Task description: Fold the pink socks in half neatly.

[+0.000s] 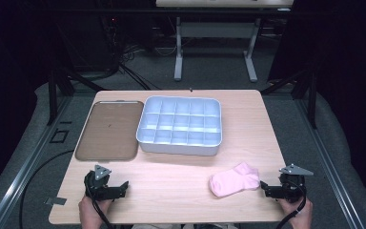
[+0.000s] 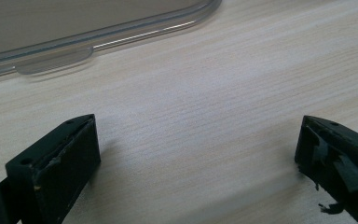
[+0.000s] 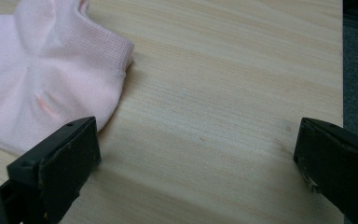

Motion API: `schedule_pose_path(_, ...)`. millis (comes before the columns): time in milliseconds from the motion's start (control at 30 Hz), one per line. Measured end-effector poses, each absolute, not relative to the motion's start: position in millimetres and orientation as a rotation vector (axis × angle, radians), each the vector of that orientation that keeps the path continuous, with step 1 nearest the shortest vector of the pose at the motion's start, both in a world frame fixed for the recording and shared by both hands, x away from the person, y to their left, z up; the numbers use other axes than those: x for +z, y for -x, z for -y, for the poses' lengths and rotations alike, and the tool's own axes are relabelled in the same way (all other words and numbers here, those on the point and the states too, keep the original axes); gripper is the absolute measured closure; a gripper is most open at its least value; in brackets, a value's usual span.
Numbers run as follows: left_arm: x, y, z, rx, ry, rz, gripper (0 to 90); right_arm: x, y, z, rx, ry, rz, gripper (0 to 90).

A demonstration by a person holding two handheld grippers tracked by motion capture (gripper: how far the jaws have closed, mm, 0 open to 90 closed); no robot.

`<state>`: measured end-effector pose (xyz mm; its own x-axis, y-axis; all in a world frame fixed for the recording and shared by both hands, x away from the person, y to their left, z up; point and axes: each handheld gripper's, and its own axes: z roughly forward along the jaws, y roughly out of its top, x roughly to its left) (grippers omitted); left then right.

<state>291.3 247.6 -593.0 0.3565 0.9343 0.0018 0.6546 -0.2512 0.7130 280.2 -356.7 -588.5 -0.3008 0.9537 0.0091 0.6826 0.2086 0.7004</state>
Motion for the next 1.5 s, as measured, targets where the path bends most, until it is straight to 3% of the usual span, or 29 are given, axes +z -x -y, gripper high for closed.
schedule_pose_path(1267, -593, -291, -247, 0.586, -1.99, -1.393, 0.3, -585, -282, 352, 0.829, -1.517, -2.111, 0.0)
schedule_pose_path(1500, -593, -290, -247, 0.586, -1.99, -1.394, 0.3, -569, -275, 345, 0.862, -1.491, -2.123, 0.0)
